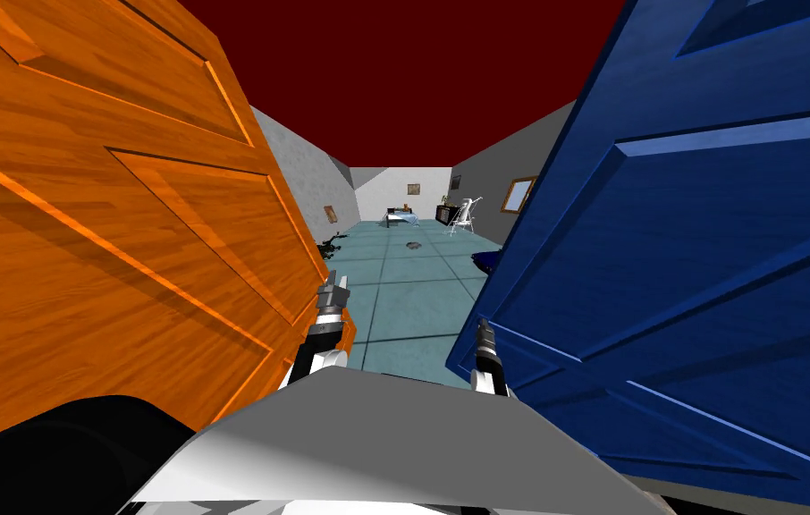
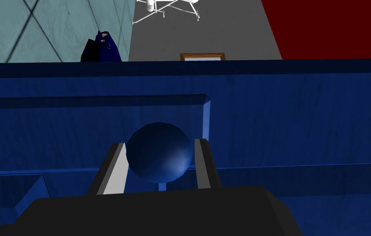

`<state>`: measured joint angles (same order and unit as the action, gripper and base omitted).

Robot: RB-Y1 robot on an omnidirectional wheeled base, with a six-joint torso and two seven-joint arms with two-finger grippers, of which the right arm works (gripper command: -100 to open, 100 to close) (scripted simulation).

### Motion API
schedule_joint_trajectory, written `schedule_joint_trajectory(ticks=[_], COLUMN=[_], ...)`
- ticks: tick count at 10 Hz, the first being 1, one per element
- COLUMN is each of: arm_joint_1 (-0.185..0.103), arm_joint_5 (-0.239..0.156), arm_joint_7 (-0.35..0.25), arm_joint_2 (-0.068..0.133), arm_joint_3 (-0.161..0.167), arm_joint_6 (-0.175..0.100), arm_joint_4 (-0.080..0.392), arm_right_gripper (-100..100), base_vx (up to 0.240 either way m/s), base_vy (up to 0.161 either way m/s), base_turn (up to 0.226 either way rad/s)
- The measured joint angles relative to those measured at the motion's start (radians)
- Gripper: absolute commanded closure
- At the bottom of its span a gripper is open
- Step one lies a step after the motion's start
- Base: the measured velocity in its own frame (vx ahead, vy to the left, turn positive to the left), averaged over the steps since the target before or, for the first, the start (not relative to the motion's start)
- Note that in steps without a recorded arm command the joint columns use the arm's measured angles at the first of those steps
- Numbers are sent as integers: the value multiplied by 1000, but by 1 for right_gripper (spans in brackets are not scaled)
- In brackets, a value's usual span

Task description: Push the door open

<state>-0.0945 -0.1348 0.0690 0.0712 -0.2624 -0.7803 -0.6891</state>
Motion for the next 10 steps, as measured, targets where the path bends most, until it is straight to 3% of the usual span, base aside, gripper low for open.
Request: schedule_joint_trajectory(ticks=[4, 5, 7, 10], arm_joint_1=[-30, -18, -28, -9], arm_joint_5=[-21, -23, -36, -51], arm_joint_7=[8, 7, 13, 21], arm_joint_2=[15, 17, 22, 22], arm_joint_3=[-35, -38, -59, -83], arm_joint_6=[-37, -34, -30, -19], arm_joint_4=[71, 54, 68, 39], arm_right_gripper=[100, 100, 100, 100], base_vx=[167, 146, 174, 194], base_vy=[7, 17, -1, 9], base_turn=[-41, -50, -50, -70])
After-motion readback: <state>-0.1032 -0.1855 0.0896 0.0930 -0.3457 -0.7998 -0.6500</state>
